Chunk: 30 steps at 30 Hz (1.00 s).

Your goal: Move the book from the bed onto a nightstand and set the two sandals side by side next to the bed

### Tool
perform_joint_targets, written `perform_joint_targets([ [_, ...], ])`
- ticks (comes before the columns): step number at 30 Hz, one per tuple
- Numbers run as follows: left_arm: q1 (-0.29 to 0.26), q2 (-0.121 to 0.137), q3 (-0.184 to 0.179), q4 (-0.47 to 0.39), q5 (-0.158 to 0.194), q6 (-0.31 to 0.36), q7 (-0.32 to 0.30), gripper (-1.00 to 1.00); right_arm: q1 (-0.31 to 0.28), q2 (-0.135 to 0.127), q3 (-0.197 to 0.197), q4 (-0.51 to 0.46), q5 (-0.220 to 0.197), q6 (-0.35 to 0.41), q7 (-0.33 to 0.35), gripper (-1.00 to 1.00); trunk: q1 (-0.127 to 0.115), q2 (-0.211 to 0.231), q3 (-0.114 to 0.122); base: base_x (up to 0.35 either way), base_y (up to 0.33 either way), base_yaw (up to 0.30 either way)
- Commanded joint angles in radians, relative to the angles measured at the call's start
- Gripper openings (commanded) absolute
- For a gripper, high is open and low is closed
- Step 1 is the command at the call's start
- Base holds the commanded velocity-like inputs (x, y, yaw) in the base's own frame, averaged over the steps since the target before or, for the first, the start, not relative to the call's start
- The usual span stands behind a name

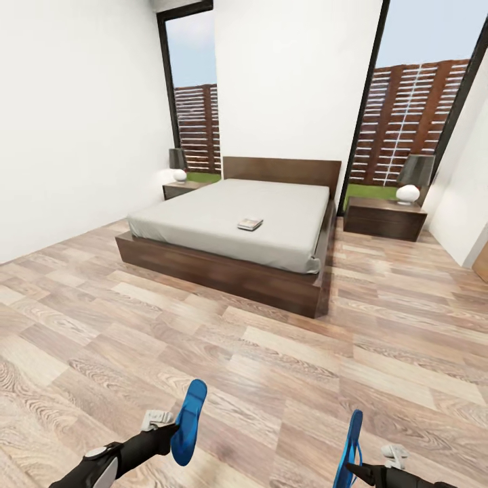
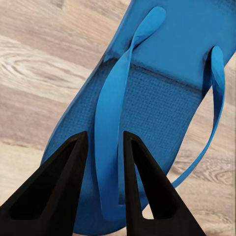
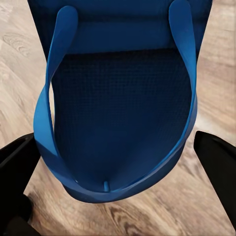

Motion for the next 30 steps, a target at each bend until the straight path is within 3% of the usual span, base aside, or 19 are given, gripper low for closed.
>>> perform_joint_targets([
  [1,-0.001,0.0,0.0,0.002,0.002,-0.002,-0.002,-1.0,-0.001,0.0,-0.007,0.001,0.005,0.001,0.003,-1.0,-0.004,0.007,0.002,0.0,0.0,0.0],
  [17,-0.001,-0.002,0.0,0.003,0.004,-0.003,-0.003,-1.0,-0.001,0.0,-0.008,0.001,0.005,0.001,0.001,-1.0,-0.065,0.119,0.052,0.0,0.0,0.0],
  [30,-0.001,-0.002,0.0,0.003,0.005,-0.003,-0.004,-1.0,-0.001,0.0,-0.008,0.001,0.005,0.001,-0.001,-1.0,-0.065,0.119,0.052,0.0,0.0,0.0],
])
